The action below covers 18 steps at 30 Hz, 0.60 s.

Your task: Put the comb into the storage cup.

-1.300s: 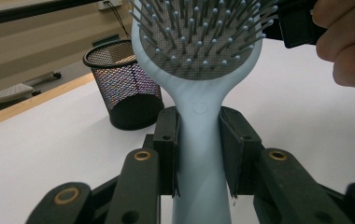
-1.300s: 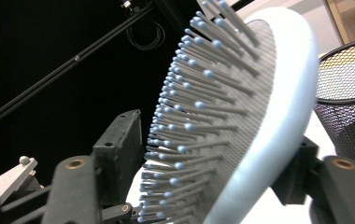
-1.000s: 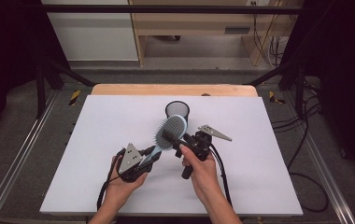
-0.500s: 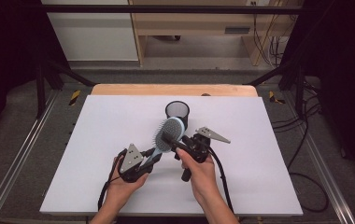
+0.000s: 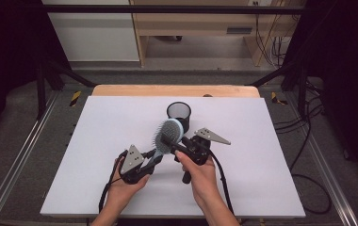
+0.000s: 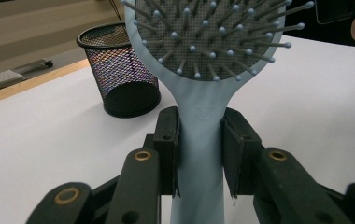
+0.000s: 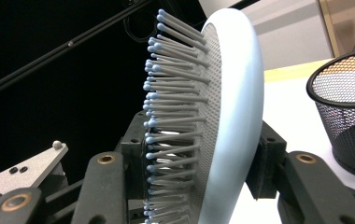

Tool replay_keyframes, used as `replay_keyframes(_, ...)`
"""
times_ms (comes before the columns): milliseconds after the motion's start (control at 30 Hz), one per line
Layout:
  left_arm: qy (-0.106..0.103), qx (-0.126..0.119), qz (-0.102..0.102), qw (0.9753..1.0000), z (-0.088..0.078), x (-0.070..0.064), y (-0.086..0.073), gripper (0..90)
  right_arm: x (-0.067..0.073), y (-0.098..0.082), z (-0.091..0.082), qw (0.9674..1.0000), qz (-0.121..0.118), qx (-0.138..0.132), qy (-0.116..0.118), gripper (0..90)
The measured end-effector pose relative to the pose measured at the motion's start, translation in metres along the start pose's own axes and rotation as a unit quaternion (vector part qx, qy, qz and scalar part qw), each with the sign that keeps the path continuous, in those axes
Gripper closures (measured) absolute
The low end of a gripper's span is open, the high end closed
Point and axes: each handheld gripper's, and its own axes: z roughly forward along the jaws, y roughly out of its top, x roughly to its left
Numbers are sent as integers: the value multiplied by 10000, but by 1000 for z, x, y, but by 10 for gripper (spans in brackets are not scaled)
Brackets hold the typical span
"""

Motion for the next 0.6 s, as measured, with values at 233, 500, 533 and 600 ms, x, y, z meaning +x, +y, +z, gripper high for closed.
replay_keyframes(233,-32,-42,-25,10000,-1,1,0,697,4,1,-1,10000,-7,-18,-11,520)
replay_keyframes(500,-15,-93,-80,9999,-2,3,0,696,7,3,2,10000,-50,7,-31,520)
replay_keyframes(533,-19,-93,-84,9999,-2,3,0,696,7,3,3,10000,-60,19,-40,520)
replay_keyframes(600,-17,-100,-86,9999,-2,3,0,696,8,3,3,10000,-64,23,-45,520)
